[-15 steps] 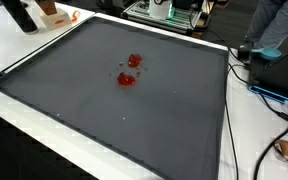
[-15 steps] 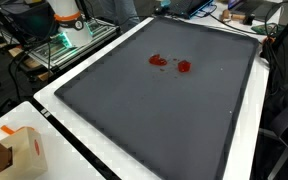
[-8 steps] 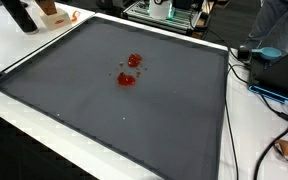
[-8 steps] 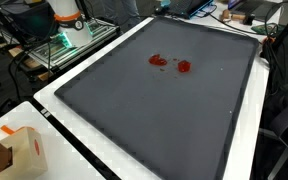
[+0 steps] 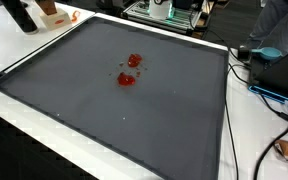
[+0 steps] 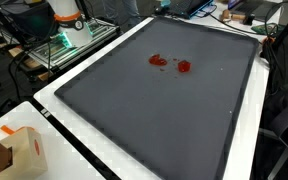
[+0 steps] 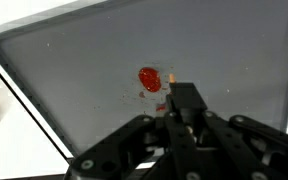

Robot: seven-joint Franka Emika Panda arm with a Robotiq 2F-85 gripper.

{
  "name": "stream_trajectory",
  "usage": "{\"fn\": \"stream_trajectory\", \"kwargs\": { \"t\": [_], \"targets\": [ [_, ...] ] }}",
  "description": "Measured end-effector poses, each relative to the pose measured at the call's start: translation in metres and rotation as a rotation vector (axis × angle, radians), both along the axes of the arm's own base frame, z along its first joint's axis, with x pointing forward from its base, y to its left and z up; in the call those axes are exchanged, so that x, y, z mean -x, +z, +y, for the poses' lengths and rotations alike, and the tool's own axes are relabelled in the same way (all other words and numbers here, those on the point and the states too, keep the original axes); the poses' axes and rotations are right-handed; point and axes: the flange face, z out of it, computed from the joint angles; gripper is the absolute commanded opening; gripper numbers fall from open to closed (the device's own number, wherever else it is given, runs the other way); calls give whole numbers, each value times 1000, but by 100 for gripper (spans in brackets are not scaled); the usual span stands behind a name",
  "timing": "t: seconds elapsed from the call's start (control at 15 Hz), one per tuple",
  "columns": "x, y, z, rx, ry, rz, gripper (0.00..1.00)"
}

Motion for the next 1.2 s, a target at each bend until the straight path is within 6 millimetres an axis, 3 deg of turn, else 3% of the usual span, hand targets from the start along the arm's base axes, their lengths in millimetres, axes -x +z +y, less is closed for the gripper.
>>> {"fn": "stream_trajectory", "kwargs": {
  "t": [0.27, 0.6, 0.93, 1.2],
  "targets": [
    [-13, 0, -10, -22, -17, -21, 3],
    [-80, -7, -61, -140, -11, -142, 3],
    [-150, -46, -117, -268, 6, -192, 3],
    [-189, -84, -142, -397, 11, -177, 3]
  ]
}}
